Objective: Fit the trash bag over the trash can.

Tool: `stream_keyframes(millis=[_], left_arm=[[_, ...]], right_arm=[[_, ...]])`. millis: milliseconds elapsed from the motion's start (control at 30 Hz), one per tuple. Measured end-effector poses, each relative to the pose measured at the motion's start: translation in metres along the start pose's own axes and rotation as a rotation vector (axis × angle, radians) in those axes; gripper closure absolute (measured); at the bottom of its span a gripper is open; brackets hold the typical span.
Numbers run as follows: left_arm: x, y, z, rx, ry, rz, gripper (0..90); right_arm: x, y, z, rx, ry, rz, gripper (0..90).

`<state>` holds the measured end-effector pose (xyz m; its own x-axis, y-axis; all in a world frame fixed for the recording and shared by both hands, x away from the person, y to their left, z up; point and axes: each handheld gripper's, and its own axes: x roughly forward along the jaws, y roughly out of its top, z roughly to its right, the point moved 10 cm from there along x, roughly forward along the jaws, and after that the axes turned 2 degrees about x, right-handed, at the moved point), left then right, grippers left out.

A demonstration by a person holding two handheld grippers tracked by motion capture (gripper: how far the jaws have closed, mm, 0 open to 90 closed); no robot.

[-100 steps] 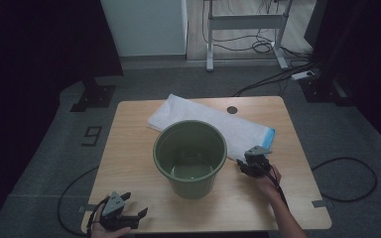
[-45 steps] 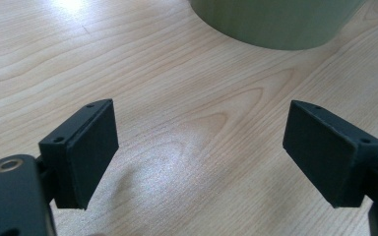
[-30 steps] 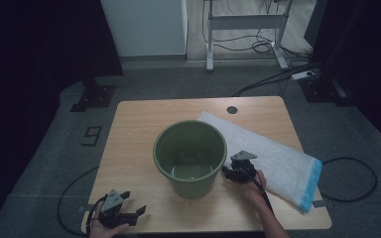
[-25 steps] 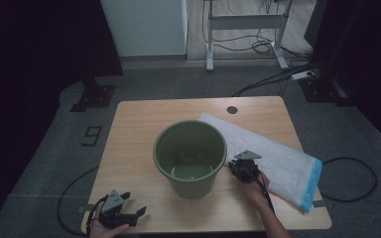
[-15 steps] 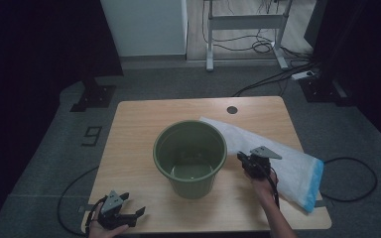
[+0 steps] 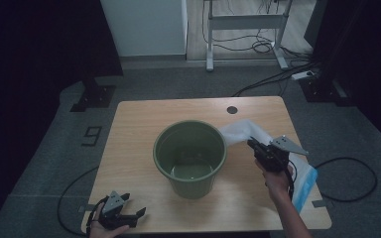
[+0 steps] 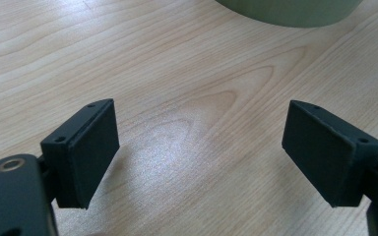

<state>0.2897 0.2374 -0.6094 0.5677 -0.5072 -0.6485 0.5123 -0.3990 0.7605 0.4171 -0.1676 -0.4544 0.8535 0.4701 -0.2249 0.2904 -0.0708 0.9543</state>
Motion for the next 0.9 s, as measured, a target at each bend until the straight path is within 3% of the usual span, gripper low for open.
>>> stream_keyframes(millis=[67, 600, 900], left_arm=[[0.000, 0.000, 0.000, -0.001, 0.002, 0.001, 13.9], [0.001, 0.000, 0.002, -0.005, -0.002, -0.002, 14.0], [0.000, 0.000, 0.001, -0.008, -0.003, 0.001, 14.0]], right_arm=[[-0.007, 0.014, -0.002, -0.014, 0.002, 0.028, 88.8], [-0.034, 0.059, -0.008, -0.022, 0.018, 0.116, 88.8], [-0.050, 0.096, -0.020, -0.048, 0.025, 0.174, 88.8]])
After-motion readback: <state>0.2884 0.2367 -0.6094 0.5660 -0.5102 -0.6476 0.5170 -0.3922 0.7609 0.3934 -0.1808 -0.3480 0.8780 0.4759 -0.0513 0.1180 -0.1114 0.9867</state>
